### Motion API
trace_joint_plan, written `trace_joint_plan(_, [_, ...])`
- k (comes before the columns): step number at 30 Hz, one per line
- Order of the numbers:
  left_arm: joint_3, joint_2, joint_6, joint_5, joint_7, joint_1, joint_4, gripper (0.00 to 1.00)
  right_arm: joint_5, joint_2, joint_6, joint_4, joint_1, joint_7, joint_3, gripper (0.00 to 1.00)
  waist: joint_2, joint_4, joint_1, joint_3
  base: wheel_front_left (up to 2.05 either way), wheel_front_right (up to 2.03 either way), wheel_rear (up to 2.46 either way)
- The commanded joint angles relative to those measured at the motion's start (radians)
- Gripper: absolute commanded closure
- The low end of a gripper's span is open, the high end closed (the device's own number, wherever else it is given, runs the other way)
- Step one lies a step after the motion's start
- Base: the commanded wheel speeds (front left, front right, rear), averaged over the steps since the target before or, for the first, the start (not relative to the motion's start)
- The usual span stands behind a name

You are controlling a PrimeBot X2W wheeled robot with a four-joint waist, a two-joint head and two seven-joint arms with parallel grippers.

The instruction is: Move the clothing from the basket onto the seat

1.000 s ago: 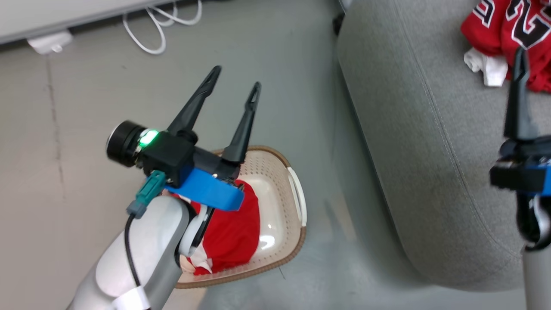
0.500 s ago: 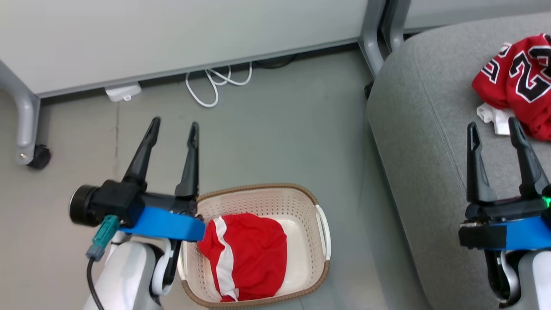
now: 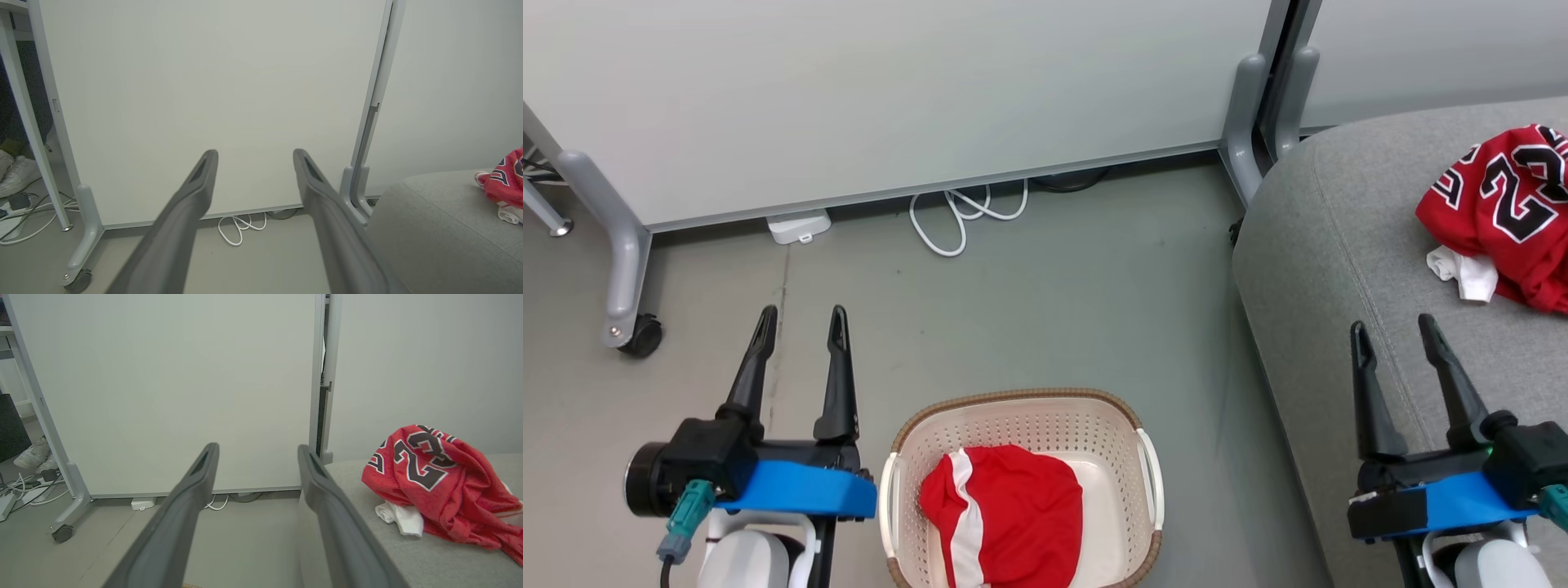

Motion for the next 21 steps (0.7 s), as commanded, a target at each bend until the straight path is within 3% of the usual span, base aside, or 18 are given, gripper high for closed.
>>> trace_joint_plan(1, [0.012,-0.005,-0.007,0.012,-0.003,0.015,0.003,0.00,0.001,0.007,0.000,0.009,0.017,0.000,0.002,0.00,-0.0001,0.004,0.0002,-0.007,0.00,0.00,0.00])
trace_joint_plan(21, [0.040,-0.031,-0.032,0.060,-0.003,0.041,0.050,0.00,-0.022,0.019,0.000,0.047,0.028,0.000,0.025,0.00,-0.0001,0.008,0.0002,-0.023,0.00,0.00,0.00])
